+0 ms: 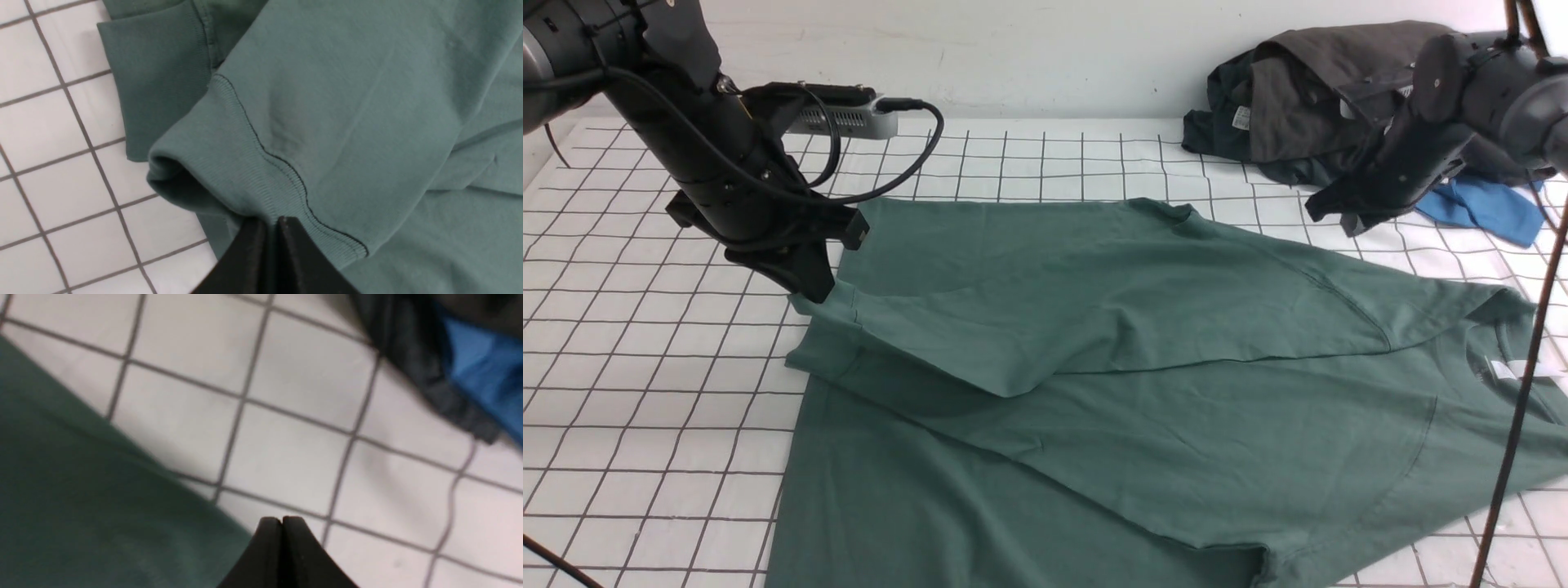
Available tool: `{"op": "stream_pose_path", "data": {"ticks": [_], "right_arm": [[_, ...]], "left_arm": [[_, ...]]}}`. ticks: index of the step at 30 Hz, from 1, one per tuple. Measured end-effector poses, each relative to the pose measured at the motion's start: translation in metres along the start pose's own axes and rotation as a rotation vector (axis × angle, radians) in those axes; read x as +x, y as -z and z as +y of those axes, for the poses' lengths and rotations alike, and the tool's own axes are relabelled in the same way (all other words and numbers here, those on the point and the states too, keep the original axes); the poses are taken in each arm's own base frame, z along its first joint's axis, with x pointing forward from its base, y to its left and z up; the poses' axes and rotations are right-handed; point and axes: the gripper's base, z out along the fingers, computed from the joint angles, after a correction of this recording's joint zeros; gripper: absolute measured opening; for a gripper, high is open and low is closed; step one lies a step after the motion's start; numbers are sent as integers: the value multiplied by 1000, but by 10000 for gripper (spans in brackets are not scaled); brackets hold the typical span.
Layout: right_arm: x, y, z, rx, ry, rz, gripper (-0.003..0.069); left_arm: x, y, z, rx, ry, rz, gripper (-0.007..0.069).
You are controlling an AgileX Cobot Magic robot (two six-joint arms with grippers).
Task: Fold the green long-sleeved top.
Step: Use the left arm to drag and drop the cuff onto the cuff closest to the left arm, then use both arms simultaneously to clamp the lower edge of the clothing fabric
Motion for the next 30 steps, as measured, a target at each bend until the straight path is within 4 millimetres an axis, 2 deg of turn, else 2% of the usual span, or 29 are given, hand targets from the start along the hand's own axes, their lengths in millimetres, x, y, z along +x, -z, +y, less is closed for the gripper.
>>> {"op": "stream_pose_path", "data": {"ticks": [4, 6, 7, 10, 13, 16, 19, 21, 22, 23, 25, 30], "right_arm": [[5, 1, 11, -105, -15, 64, 52], [5, 1, 18, -115, -1, 76, 151], [5, 1, 18, -115, 1, 77, 159], [5, -2, 21, -95, 22, 92, 280], [8, -10, 22, -92, 29, 110, 323], [10, -17, 22, -94, 30, 124, 305], [11, -20, 22, -92, 32, 131, 225], [11, -20, 22, -91, 37, 129, 119], [11, -20, 22, -91, 37, 128, 108], [10, -19, 22, -90, 45, 125, 47], [8, -17, 21, -91, 55, 120, 8], [-1, -6, 13, -29, 90, 84, -4]], "left_arm": [[0, 0, 0, 0, -21, 4, 92], [1, 0, 0, 0, -36, 11, 179], [1, 1, 0, 0, -37, 11, 193], [3, 4, 0, -13, -45, 15, 302], [5, 13, -2, -22, -53, 0, 353], [6, 20, -4, -28, -58, -15, 361], [7, 26, -4, -39, -64, -24, 360], [8, 28, -4, -48, -68, -28, 360], [8, 28, -4, -48, -68, -28, 360], [8, 29, -5, -49, -69, -30, 360], [8, 30, -5, -52, -70, -31, 360], [8, 30, -5, -52, -70, -33, 360]]}}
